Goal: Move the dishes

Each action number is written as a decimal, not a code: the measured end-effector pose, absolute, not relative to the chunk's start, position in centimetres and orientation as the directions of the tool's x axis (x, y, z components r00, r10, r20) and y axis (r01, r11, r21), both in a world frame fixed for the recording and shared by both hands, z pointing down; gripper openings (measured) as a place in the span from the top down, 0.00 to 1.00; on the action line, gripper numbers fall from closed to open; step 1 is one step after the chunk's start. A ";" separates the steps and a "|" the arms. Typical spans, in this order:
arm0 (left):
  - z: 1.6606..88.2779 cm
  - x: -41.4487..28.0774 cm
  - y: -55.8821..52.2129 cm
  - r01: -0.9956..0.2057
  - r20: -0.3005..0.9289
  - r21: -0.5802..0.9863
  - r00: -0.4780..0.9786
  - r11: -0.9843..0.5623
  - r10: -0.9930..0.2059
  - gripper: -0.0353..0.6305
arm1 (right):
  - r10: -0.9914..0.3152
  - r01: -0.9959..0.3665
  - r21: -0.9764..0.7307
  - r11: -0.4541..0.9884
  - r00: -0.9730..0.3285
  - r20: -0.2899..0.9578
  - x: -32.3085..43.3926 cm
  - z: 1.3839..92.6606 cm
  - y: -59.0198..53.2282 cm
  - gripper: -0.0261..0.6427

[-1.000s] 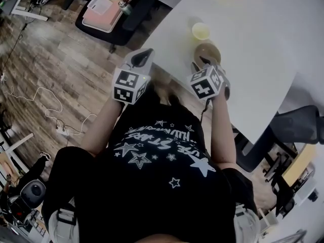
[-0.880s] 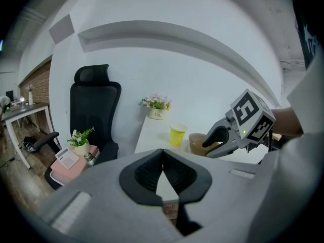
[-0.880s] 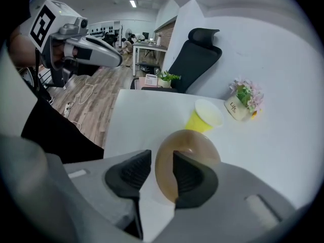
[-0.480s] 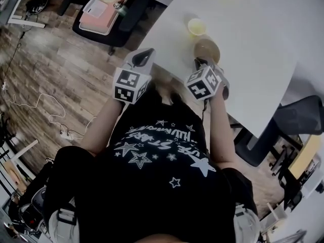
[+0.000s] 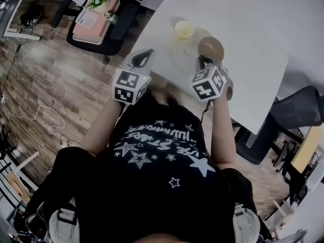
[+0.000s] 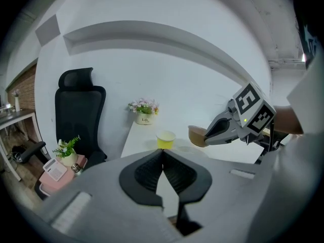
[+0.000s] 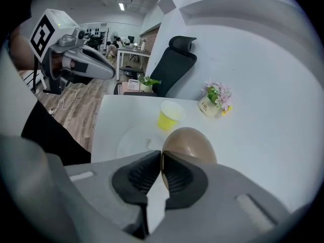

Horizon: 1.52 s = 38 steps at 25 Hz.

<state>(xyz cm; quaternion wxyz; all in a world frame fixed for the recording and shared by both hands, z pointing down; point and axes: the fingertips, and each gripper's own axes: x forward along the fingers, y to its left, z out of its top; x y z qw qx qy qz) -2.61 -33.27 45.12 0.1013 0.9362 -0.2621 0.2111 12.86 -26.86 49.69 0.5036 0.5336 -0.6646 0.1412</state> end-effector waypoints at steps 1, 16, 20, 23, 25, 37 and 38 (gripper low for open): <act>45.0 -2.3 -33.2 -0.533 0.446 0.077 0.774 -0.842 -0.449 0.93 | -0.568 -0.852 0.355 0.384 0.085 0.819 13.6 49.7 -27.0 0.93; 44.7 -1.8 -33.2 -0.596 0.464 0.023 0.717 -0.802 -0.519 0.93 | -0.524 -0.850 0.352 0.391 0.109 0.845 19.2 53.8 -28.0 0.93; 44.8 -1.6 -33.2 -0.612 0.467 0.007 0.701 -0.791 -0.539 0.93 | -0.513 -0.837 0.360 0.413 0.113 0.851 19.8 54.8 -28.2 0.93; 44.7 -1.4 -32.8 -0.621 0.466 0.006 0.695 -0.784 -0.547 0.93 | -0.519 -0.831 0.361 0.424 0.104 0.849 19.8 54.9 -28.3 0.93; 44.6 -1.3 -32.7 -0.630 0.464 0.004 0.689 -0.777 -0.557 0.93 | -0.524 -0.824 0.356 0.441 0.086 0.848 19.5 54.9 -28.5 0.93; 43.3 -0.3 -30.4 -0.717 0.435 -0.023 0.620 -0.697 -0.653 0.93 | -0.590 -0.801 0.299 0.518 -0.081 0.803 18.6 51.5 -27.8 0.80; 43.0 -0.4 -30.1 -0.730 0.429 -0.023 0.610 -0.683 -0.666 0.93 | -0.604 -0.800 0.298 0.520 -0.098 0.791 18.6 50.8 -27.9 0.81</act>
